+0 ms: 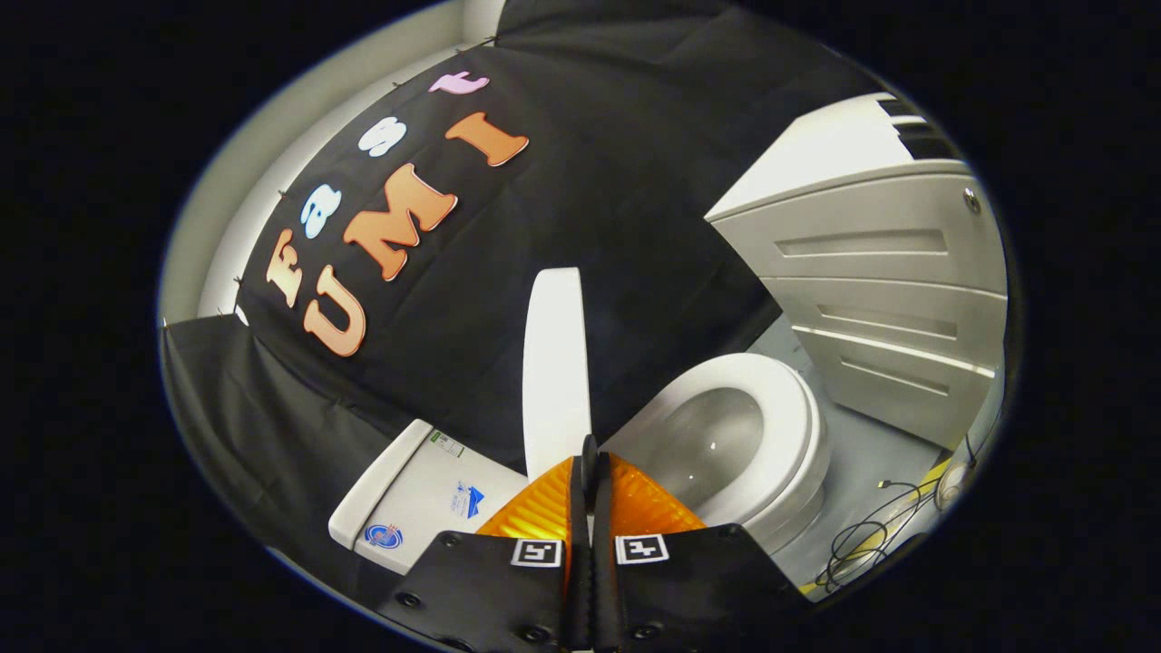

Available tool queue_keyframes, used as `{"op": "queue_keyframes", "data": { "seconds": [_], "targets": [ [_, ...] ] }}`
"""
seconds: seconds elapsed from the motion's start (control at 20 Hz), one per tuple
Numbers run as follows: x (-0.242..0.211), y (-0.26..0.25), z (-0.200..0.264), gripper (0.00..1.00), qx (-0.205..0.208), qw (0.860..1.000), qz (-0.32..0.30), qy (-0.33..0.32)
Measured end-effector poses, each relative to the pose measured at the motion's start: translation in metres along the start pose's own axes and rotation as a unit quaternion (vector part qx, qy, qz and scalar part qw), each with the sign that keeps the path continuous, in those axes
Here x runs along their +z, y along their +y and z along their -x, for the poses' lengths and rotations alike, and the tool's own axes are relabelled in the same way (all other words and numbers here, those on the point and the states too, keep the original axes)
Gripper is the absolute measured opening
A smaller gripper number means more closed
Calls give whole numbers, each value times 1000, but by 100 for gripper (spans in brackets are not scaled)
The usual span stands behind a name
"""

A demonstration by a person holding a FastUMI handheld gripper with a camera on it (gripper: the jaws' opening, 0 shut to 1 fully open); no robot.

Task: Open the toilet lid.

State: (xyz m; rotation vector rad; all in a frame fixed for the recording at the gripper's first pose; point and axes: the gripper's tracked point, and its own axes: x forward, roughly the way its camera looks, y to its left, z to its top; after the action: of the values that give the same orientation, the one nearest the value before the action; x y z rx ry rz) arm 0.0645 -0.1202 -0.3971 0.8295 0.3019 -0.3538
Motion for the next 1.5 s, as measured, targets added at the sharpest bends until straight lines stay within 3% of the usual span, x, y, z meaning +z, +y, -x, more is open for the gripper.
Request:
{"op": "queue_keyframes", "data": {
  "seconds": [0.25, 0.45, 0.7, 0.9, 1.1, 1.5],
  "targets": [
    [-5, 50, 5, 8, -14, 996, 92, -2],
    [-13, 97, 11, 8, -12, 992, 126, -3],
    [-38, 156, 12, 8, -8, 975, 224, 6],
    [-64, 199, 15, 8, 1, 965, 261, 5],
    [-83, 229, 14, 8, 22, 969, 247, 8],
    [-108, 257, 12, 8, 8, 952, 305, 5]
  ]
}}
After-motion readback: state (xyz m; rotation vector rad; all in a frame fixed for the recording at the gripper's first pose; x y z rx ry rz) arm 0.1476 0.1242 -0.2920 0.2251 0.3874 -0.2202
